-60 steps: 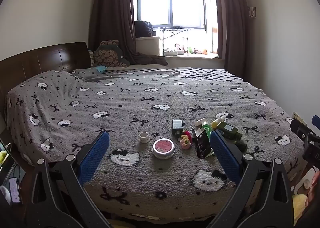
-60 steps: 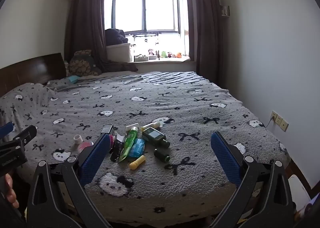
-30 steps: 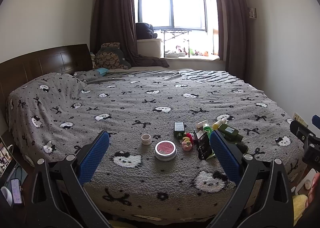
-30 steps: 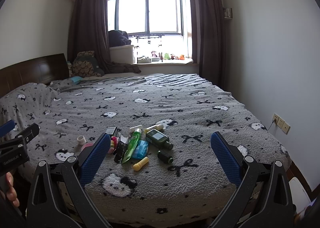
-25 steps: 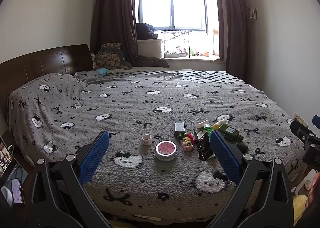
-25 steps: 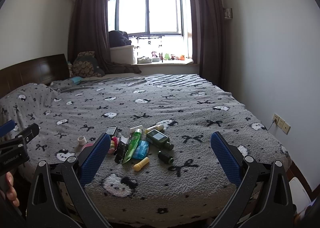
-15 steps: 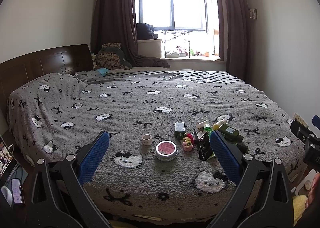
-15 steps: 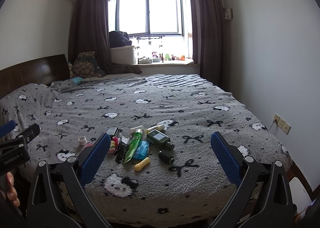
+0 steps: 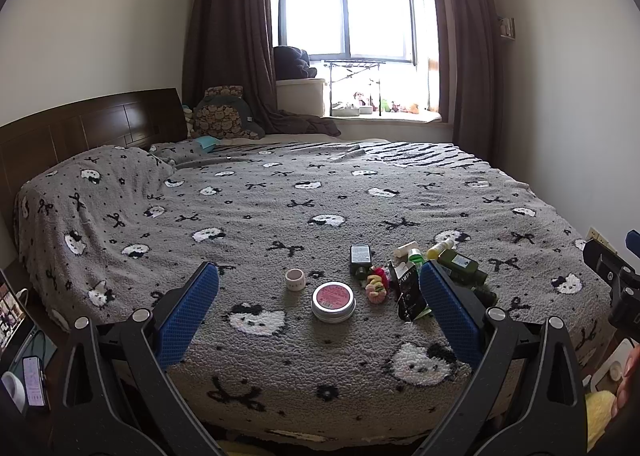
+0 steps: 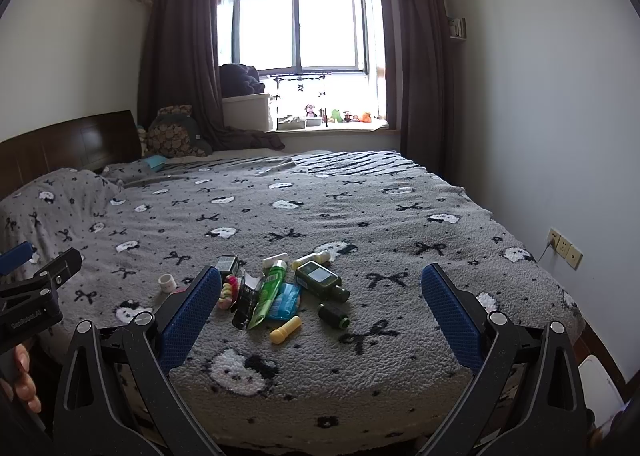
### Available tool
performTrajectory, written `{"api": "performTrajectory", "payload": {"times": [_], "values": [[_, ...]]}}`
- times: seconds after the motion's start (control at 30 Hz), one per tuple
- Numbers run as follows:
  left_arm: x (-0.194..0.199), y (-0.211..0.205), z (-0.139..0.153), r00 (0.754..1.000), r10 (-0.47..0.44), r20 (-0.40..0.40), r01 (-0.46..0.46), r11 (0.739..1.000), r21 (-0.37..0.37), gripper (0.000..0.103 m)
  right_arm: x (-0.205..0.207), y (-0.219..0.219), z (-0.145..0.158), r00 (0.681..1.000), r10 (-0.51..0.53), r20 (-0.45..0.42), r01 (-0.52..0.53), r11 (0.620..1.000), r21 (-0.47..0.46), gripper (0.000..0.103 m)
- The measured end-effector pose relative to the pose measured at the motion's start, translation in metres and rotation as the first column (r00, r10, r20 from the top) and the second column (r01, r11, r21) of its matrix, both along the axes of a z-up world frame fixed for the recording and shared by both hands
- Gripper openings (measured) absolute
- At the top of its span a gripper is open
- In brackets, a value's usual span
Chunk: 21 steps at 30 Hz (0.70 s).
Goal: Collect trash
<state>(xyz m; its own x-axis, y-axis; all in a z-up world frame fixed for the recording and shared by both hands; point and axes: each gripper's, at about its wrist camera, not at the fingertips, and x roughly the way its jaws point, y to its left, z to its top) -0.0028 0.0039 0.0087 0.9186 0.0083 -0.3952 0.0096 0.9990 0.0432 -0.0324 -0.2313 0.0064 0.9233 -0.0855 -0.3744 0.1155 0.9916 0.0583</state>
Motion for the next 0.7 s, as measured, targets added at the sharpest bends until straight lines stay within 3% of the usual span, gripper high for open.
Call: {"api": "performTrajectory", "payload": {"times": [0.7], "values": [[-0.0018, -0.0003, 0.0037, 1.0, 0.01, 0.005, -0.01, 1.0, 0.002, 0.095, -0.0004, -0.0053, 0.0029, 1.0, -0.003, 0.013, 0.003, 1.0, 0.011, 0.1]]}}
